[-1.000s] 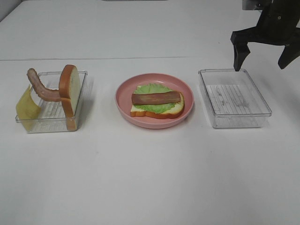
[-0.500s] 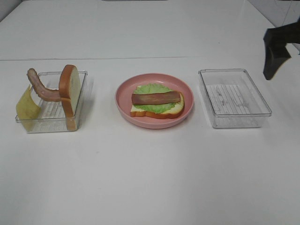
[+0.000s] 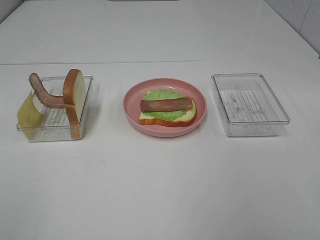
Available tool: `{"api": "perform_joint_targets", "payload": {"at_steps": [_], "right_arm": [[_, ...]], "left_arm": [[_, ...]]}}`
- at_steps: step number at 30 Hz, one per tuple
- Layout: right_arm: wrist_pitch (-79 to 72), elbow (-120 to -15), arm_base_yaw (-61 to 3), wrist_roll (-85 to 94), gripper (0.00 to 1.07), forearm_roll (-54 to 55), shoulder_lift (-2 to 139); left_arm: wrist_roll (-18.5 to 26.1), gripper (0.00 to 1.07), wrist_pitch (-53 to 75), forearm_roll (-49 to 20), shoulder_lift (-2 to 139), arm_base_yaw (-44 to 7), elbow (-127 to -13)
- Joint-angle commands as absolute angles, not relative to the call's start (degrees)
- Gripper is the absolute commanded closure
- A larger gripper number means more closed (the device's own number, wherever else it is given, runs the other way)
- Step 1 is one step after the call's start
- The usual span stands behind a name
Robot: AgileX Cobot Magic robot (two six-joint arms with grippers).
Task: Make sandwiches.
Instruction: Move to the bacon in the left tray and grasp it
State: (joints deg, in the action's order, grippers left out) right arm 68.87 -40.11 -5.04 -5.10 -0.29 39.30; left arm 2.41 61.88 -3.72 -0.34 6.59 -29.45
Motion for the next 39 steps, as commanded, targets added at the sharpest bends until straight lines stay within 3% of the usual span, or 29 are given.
{"api": "perform_joint_targets", "payload": {"at_steps": [1, 8, 20, 39], "right_arm": [[67.4, -37.2, -4.9, -5.2, 0.09, -0.6, 32.5], [62.6, -32.1, -4.9, -4.8, 0.09, -0.7, 14.7], [63.1, -25.7, -4.9, -4.8, 0.09, -0.5, -1.9], [63.0, -26.0, -4.1, -4.9, 0.09, 0.4, -2.1]], "left_arm": [[2.5, 0.06, 61.7, -3.6, -1.0, 6.3, -29.5], [2.5, 0.06, 61.7, -3.6, -1.0, 6.3, -29.5], [2.5, 0.06, 61.7, -3.6, -1.0, 6.3, -29.5], [2.3, 0.06, 61.7, -3.6, -0.7, 6.3, -29.5]]}}
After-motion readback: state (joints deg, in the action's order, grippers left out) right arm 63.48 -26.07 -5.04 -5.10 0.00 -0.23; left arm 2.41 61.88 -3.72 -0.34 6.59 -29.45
